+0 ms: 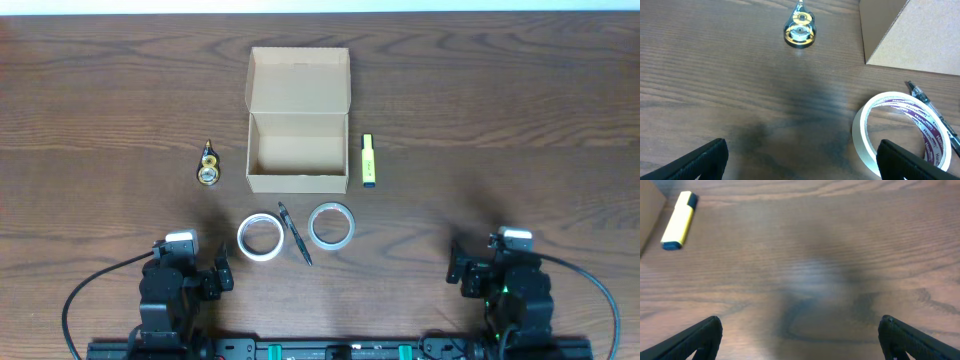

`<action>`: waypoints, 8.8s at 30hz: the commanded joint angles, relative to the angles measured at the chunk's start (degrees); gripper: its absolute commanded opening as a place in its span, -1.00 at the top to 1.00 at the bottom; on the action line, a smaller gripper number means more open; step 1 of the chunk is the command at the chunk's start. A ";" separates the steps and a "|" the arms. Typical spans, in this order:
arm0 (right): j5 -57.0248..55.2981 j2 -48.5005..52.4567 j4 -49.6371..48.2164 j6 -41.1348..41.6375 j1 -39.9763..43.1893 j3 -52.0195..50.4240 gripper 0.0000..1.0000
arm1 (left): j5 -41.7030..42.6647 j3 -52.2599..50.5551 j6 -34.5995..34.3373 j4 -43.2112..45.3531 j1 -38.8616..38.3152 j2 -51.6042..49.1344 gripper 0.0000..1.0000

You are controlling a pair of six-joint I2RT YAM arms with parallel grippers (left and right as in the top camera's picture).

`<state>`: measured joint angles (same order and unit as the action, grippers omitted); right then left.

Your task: Pack container

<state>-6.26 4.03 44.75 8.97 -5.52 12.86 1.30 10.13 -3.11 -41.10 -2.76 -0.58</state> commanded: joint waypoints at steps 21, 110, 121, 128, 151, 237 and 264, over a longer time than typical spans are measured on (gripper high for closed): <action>8.70 56.00 5.46 -2.40 0.13 47.15 -0.99 | -0.37 -0.96 0.37 -0.24 0.26 0.37 -0.91; 2.38 96.21 -4.76 12.13 -17.59 61.42 0.97 | -0.37 -0.96 0.37 -0.24 0.26 0.37 -0.91; 17.73 86.64 -9.53 0.72 -19.69 67.98 0.98 | -0.37 -0.96 0.37 -0.24 0.26 0.37 -0.91; 20.70 94.25 -9.42 -2.84 -20.04 76.32 0.98 | -0.37 -0.96 0.37 -0.24 0.26 0.37 -0.91; 13.46 119.51 23.34 -29.20 -29.81 103.95 0.98 | -0.37 -0.96 0.37 -0.24 0.26 0.37 -0.91; 5.60 89.55 40.68 -5.60 -27.82 91.69 -0.99 | -0.37 -0.96 0.37 -0.24 0.26 0.37 -0.91; 3.72 90.47 5.46 37.86 -41.44 45.24 -0.94 | -0.37 -0.96 0.37 -0.24 0.26 0.37 -0.91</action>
<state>-0.54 92.31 50.70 43.22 -46.52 58.46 1.30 10.09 -3.11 -40.99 -2.72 -0.58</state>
